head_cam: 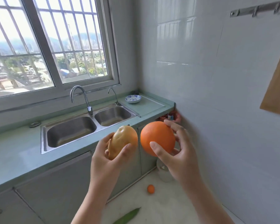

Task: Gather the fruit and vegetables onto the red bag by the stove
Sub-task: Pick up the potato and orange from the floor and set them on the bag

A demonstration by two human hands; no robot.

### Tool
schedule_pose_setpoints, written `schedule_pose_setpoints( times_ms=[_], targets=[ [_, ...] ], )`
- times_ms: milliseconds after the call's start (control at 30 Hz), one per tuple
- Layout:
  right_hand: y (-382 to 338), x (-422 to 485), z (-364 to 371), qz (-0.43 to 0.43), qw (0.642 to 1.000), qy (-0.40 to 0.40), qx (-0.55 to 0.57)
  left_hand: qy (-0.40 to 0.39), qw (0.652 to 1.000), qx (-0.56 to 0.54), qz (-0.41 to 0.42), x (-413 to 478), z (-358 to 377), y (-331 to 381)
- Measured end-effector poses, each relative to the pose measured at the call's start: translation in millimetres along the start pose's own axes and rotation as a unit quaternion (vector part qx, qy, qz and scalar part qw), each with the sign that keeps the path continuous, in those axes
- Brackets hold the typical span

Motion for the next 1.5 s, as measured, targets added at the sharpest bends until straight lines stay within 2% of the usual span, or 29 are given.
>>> schedule_pose_setpoints(
  times_ms=[133,400,633,833,1033,1500],
  targets=[
    [-12,-6,15,0.008,0.999,-0.037,0.024,0.046,0.999,-0.008,-0.001,-17,-27,13],
    [-21,-33,76,0.032,0.989,-0.121,0.081,0.126,0.991,0.044,-0.016,-54,-99,9],
    [-39,-72,151,0.053,0.964,-0.215,0.149,0.233,0.966,0.105,-0.022,-104,-190,9],
    [-77,-146,218,0.062,0.929,-0.306,0.200,0.335,0.928,0.157,-0.042,-193,-274,13],
    [-140,-245,256,0.045,0.884,-0.408,0.225,0.447,0.870,0.192,-0.075,-322,-342,35],
    [-266,-474,225,0.024,0.767,-0.575,0.284,0.618,0.754,0.196,-0.107,-617,-383,85]
  ],
)
Point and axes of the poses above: each hand's wrist, its own x-axis towards the middle knuckle, its own z-axis out of the palm, y = z × x, the point moved 10 cm from there along x, towards the middle knuckle, and after that the axes turned 7 degrees about x, right-handed, at the moved point
